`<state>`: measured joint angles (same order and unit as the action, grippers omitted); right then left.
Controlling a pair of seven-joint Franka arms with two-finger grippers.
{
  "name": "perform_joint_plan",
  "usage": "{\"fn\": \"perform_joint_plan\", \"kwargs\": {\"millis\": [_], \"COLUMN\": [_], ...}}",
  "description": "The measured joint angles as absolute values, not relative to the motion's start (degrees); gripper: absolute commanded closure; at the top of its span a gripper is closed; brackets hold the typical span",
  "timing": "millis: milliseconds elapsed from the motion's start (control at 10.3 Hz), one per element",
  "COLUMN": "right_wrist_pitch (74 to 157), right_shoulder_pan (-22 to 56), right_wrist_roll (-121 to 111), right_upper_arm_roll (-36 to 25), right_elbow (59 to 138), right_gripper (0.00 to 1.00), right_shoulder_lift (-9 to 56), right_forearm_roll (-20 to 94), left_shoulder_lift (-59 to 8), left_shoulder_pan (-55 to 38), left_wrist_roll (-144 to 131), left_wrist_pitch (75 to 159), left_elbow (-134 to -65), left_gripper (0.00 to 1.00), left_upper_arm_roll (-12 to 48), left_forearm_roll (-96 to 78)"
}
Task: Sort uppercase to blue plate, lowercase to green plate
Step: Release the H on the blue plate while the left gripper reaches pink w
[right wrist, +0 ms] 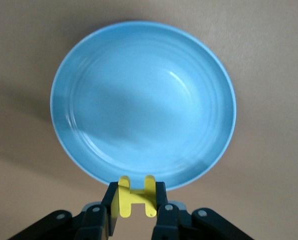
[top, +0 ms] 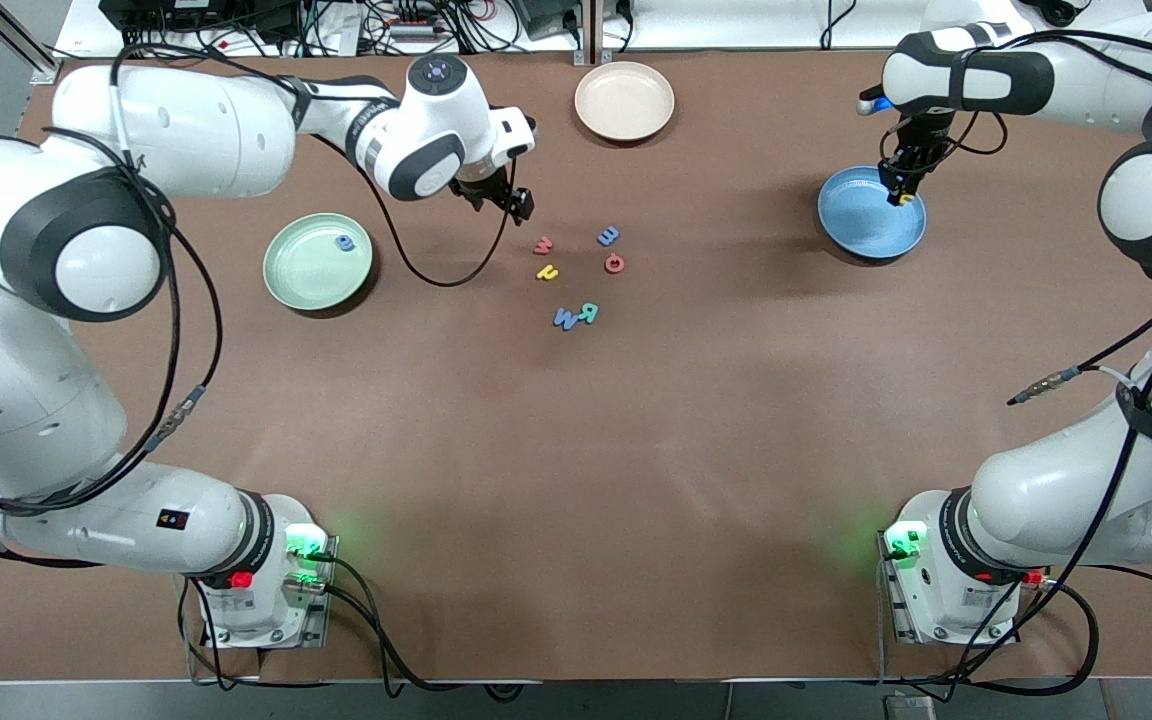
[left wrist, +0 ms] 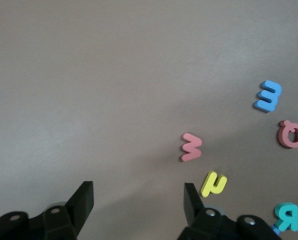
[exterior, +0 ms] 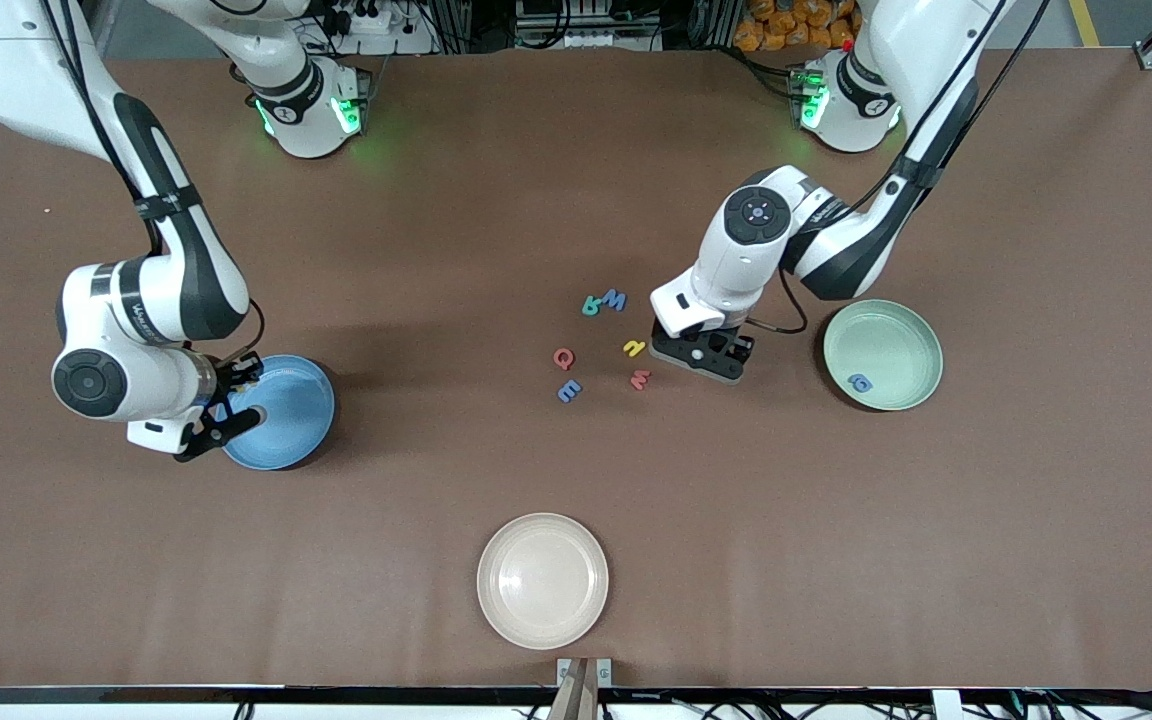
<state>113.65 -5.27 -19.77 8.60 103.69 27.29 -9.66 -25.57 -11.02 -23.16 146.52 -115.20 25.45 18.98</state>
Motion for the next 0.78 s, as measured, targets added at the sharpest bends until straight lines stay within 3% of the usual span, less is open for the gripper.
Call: {"fn": "perform_joint_plan", "kwargs": {"millis": [194,485,776], "right_wrist_pitch": [115.3,115.7,115.4], "right_shoulder_pan": [-5.2,-5.3,-5.3], "right_wrist_roll": [-18.9,-18.6,-18.5], "right_upper_arm_roll": [8.6,8.6,7.8], "right_elbow": [103.7,103.2,102.0], "right_gripper": [0.0,0.0,0.0], "right_shoulder_lift": [27.7,27.1,21.6], "right_forearm_roll": [-9.3,-6.8,-5.5], "left_shoulder_lift": [-28.4,-31.1,-33.6], "left_shoulder_pan": [-11.1,-12.0,-13.5], "left_wrist_roll": [-22.0,-21.8,-22.3], "left_wrist_pitch": [150.4,152.6,152.7], "left_elbow": [-115.2,-114.6,-112.0], "left_gripper": [0.27,0.28,0.32], "left_upper_arm_roll": [25.4,25.5,25.5], "left_forearm_roll": [20.6,20.7,20.7]}}
